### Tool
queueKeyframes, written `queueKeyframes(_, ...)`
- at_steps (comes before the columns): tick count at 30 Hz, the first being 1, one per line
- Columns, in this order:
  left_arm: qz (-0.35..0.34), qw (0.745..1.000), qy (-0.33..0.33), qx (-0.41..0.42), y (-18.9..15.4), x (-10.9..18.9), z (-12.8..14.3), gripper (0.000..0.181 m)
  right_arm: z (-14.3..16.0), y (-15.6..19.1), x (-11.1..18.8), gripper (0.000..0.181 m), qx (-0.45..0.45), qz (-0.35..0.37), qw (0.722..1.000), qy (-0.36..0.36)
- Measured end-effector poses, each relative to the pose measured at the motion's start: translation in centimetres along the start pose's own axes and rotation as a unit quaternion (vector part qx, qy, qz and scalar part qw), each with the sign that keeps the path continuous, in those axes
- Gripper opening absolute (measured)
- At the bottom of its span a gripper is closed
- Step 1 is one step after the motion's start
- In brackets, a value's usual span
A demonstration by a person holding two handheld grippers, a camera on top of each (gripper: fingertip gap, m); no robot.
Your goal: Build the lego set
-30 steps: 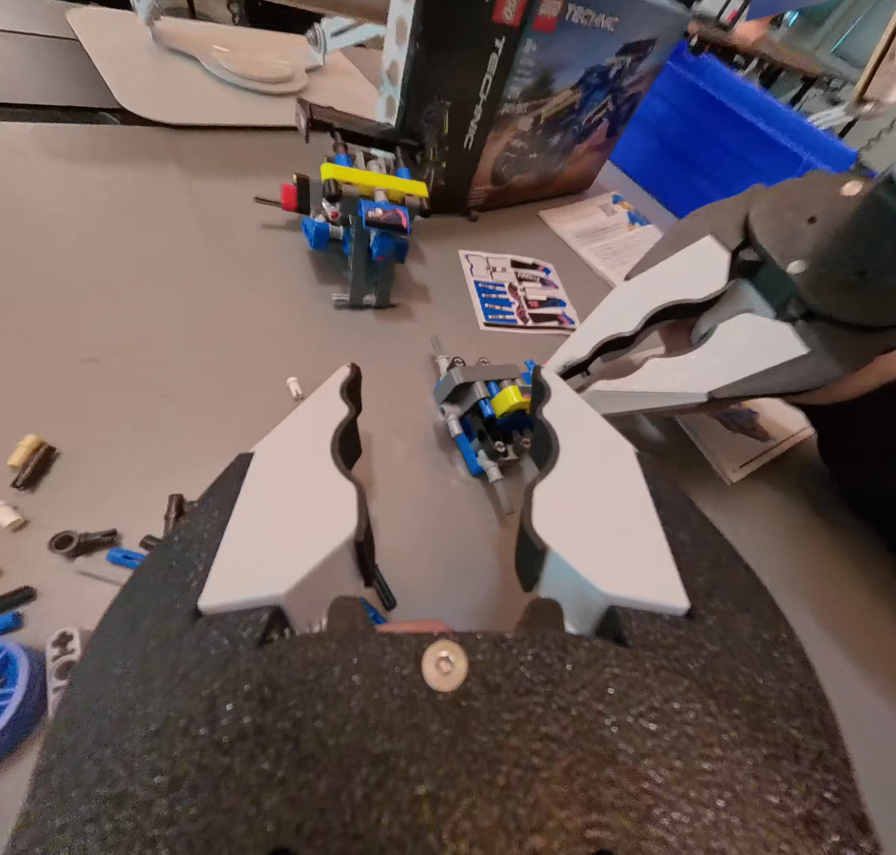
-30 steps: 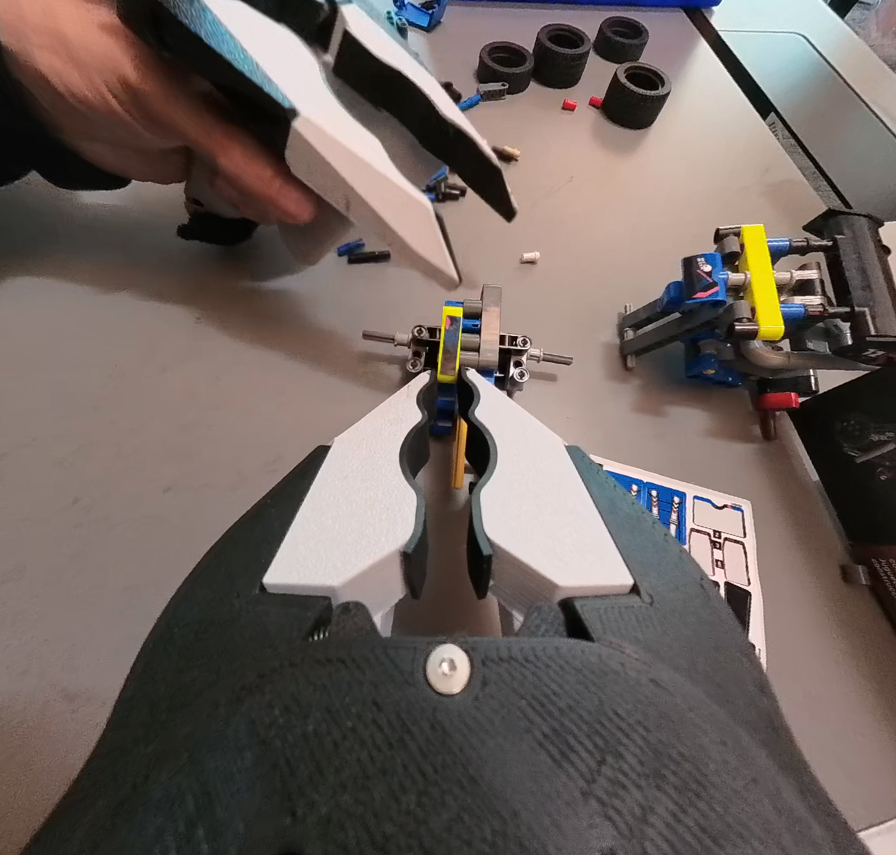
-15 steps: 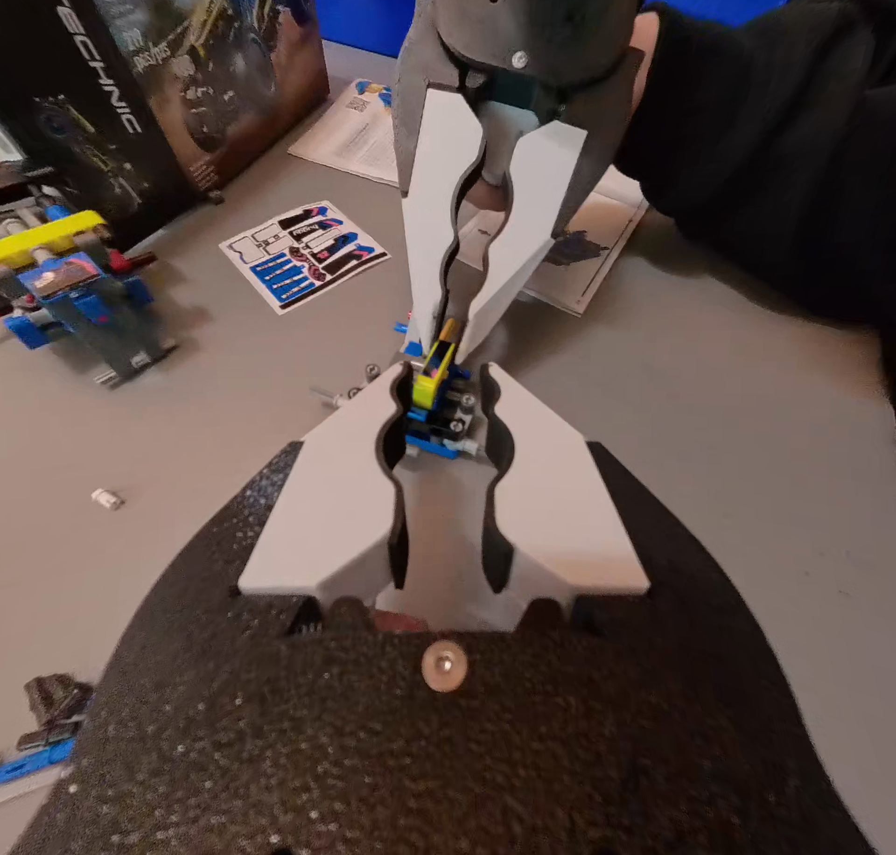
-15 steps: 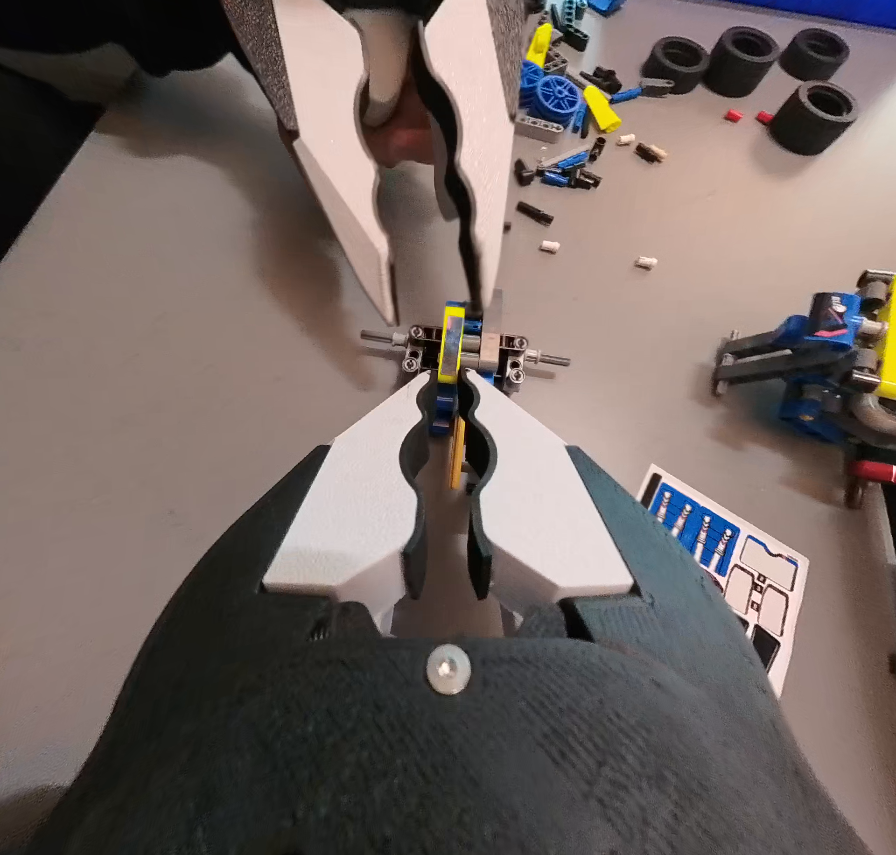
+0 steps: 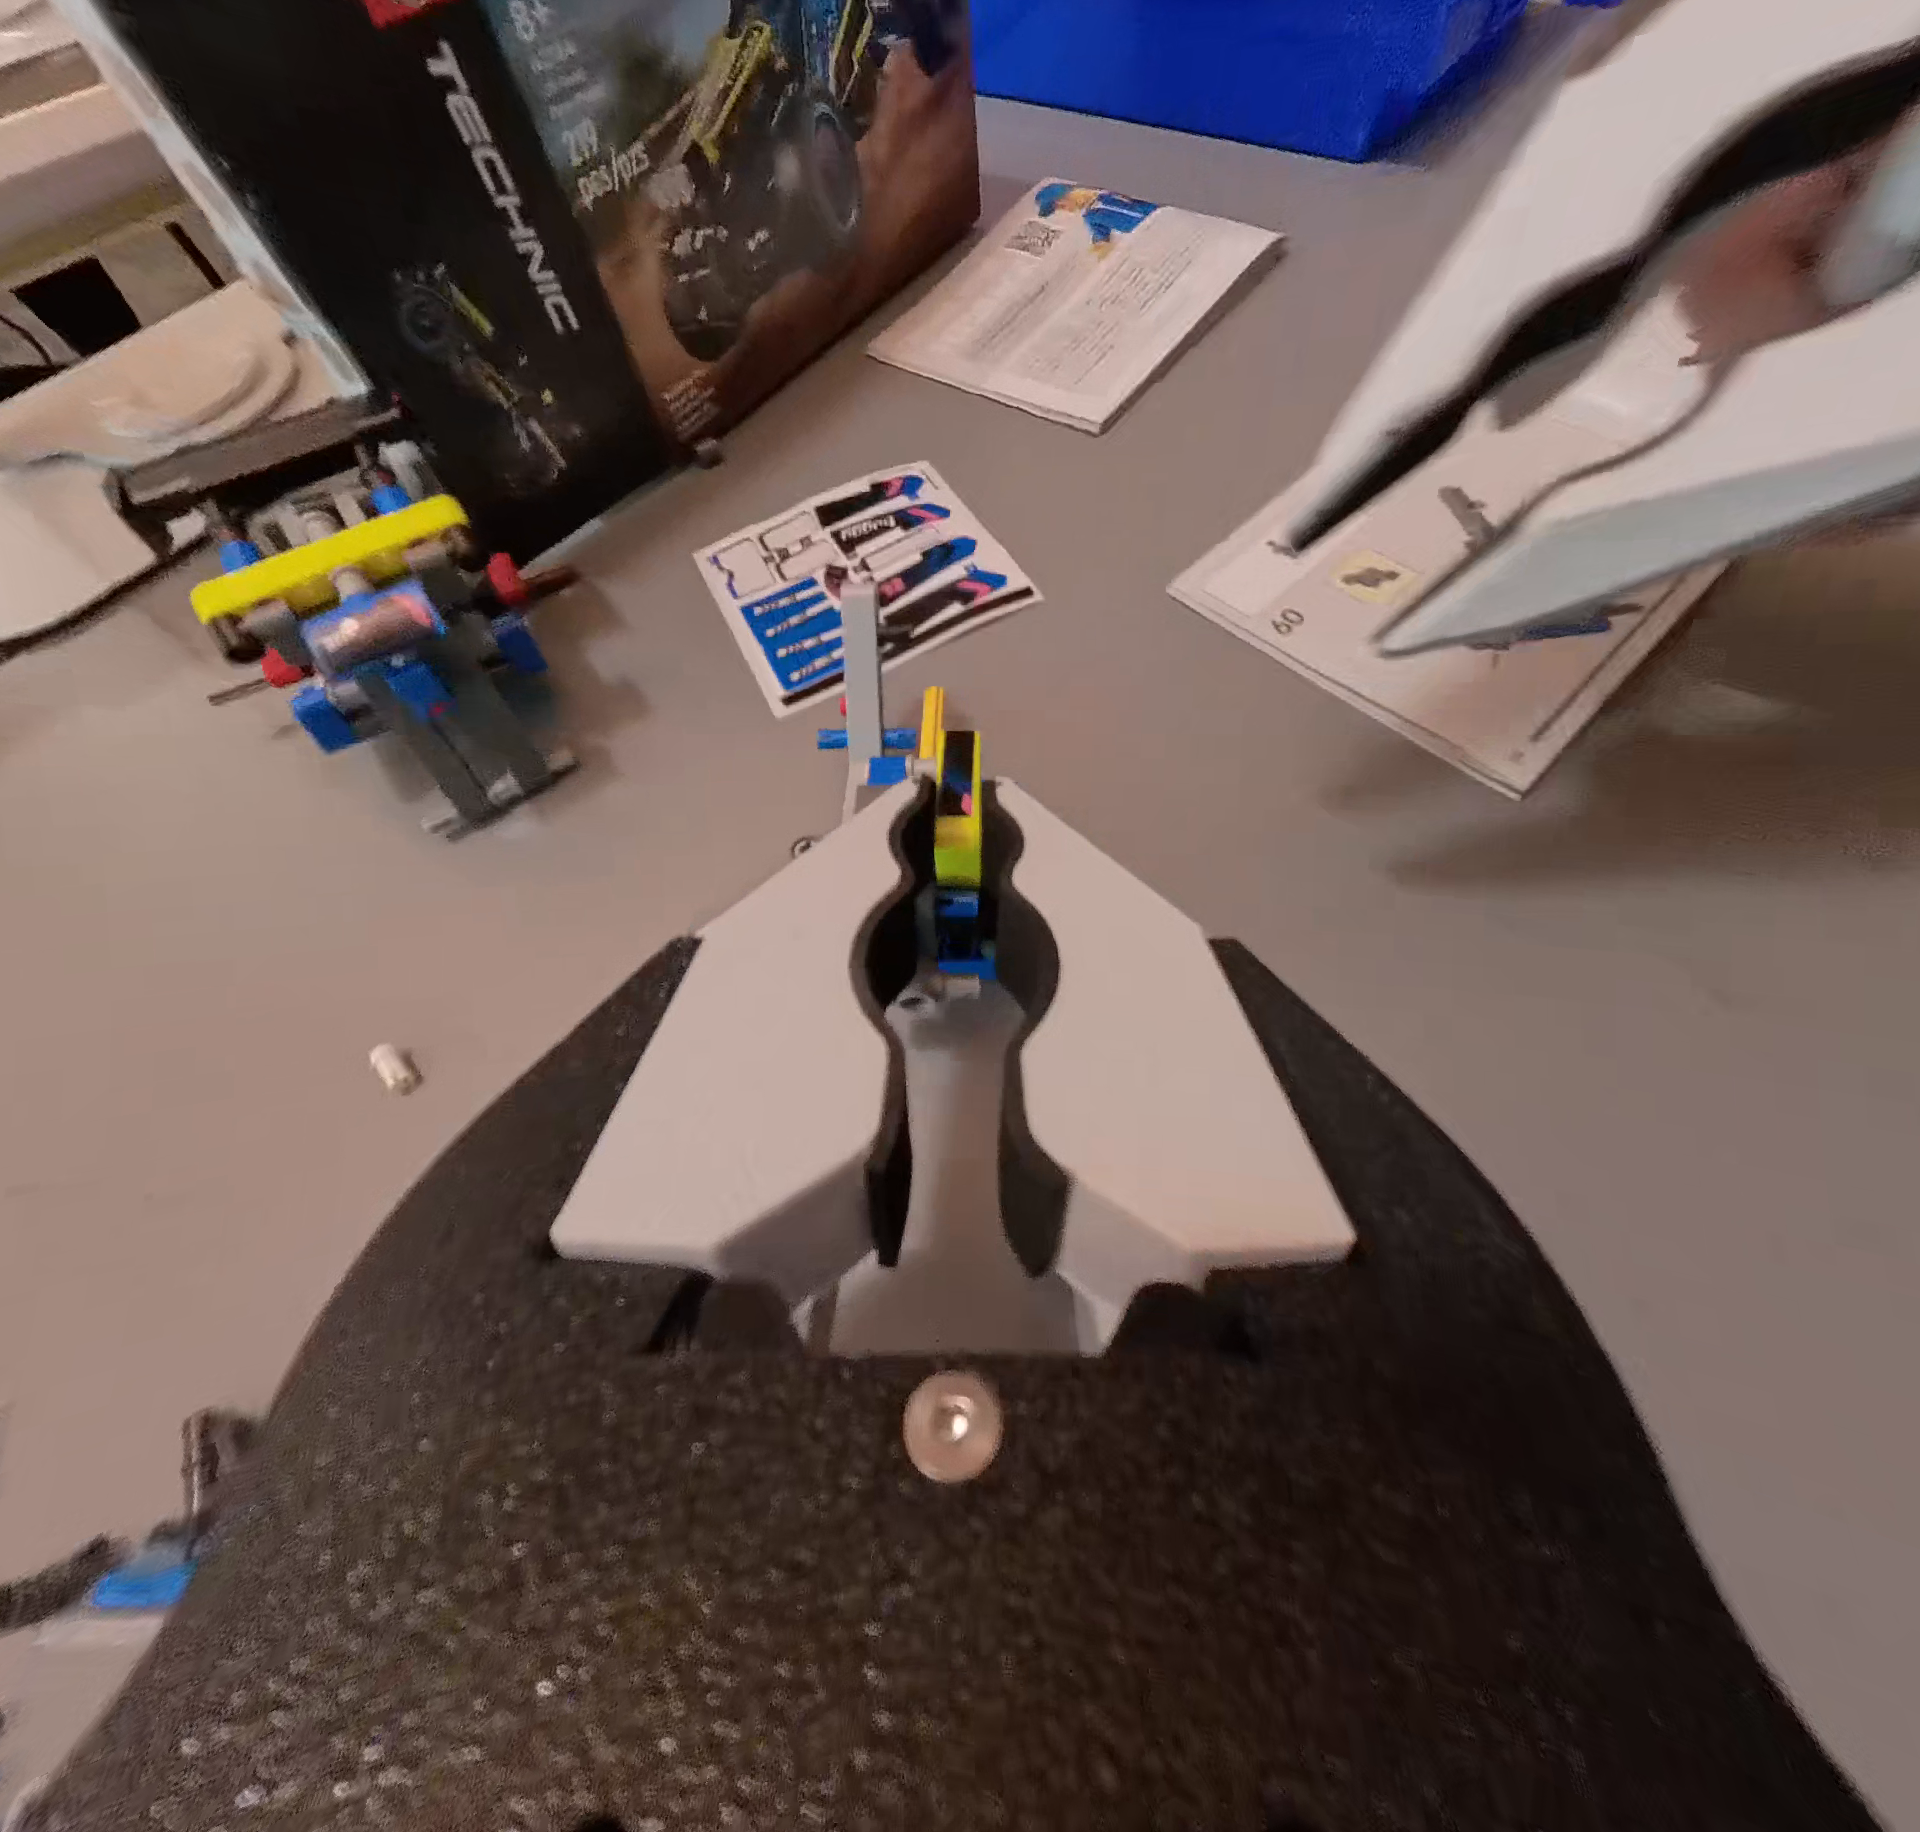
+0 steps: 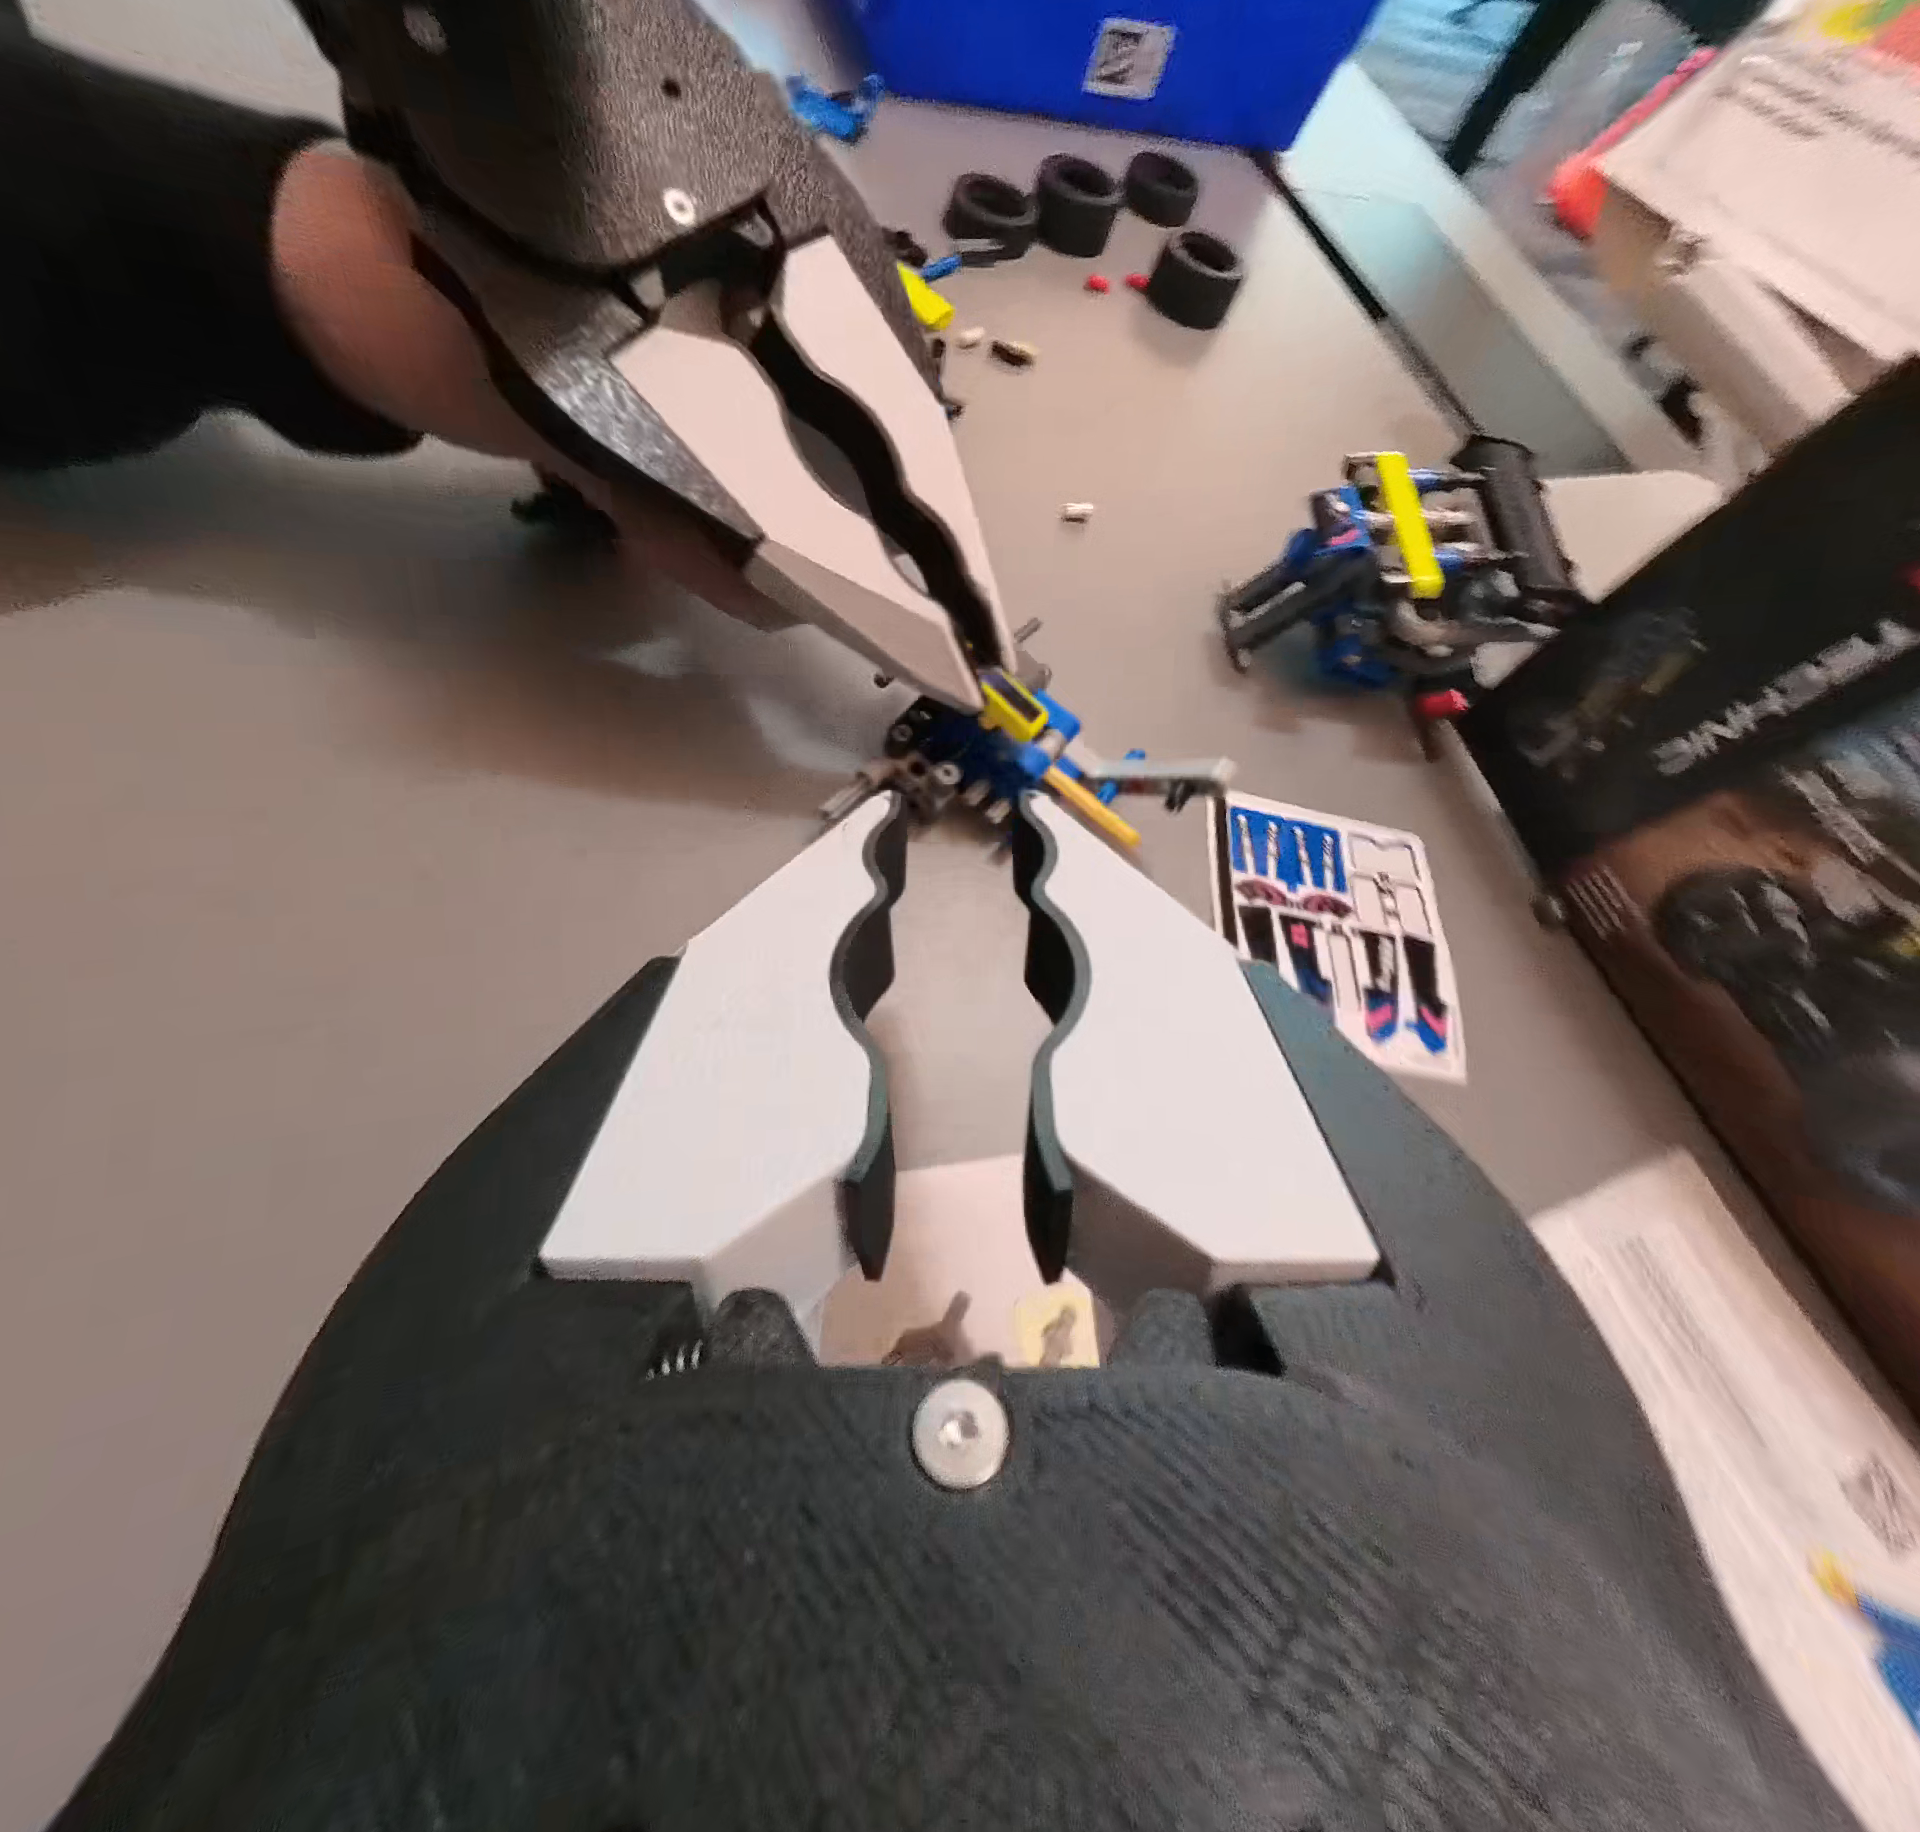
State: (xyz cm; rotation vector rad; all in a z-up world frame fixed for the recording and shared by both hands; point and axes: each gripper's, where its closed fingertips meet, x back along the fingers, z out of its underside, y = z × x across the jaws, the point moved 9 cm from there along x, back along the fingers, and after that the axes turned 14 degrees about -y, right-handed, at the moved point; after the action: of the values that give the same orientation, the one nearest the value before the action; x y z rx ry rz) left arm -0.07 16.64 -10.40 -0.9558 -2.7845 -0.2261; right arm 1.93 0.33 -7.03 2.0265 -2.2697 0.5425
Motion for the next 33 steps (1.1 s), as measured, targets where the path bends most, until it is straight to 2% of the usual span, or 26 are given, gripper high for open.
queueKeyframes(1, 0.0, 1.0, -0.001, -0.007, -0.1, -0.5, -0.1, 0.004, 0.0, 0.5, 0.7, 0.017, -0.004, 0.024, 1.0, -0.004)
queueKeyframes(6, -0.003, 1.0, -0.001, -0.019, -0.3, -2.3, -0.6, 0.004, 0.9, 2.6, 5.4, 0.012, -0.032, 0.098, 0.994, -0.021)
queueKeyframes(10, 0.013, 0.999, 0.0, -0.043, 0.1, -2.9, -0.7, 0.005, 2.0, 3.8, 11.0, 0.008, -0.003, 0.156, 0.987, 0.046)
queueKeyframes(15, 0.044, 0.997, -0.011, -0.056, 0.6, -2.7, -1.0, 0.008, 7.0, 1.5, 21.5, 0.004, 0.002, 0.331, 0.928, 0.17)
queueKeyframes(18, 0.048, 0.997, -0.047, -0.042, 0.3, -1.9, -2.4, 0.02, 9.6, 0.8, 25.6, 0.004, -0.004, 0.386, 0.897, 0.214)
queueKeyframes(20, 0.063, 0.993, -0.085, -0.044, -1.3, -1.5, -4.2, 0.012, 9.8, 0.9, 26.2, 0.004, 0.024, 0.384, 0.901, 0.203)
queueKeyframes(22, 0.118, 0.986, -0.106, -0.05, -4.5, -2.1, -5.5, 0.008, 9.7, 0.9, 25.6, 0.004, 0.055, 0.372, 0.91, 0.175)
queueKeyframes(26, 0.221, 0.973, -0.009, -0.065, -10.9, -5.9, -4.6, 0.008, 10.4, 0.7, 23.9, 0.005, 0.084, 0.325, 0.92, 0.201)
queueKeyframes(30, 0.237, 0.966, 0.01, -0.104, -14.0, -9.1, -3.5, 0.0, 11.2, 0.6, 22.6, 0.0, 0.11, 0.291, 0.917, 0.249)
queueKeyframes(33, 0.232, 0.96, 0.067, -0.145, -14.5, -10.7, -2.0, 0.0, 11.7, 1.2, 22.2, 0.0, 0.124, 0.265, 0.913, 0.285)
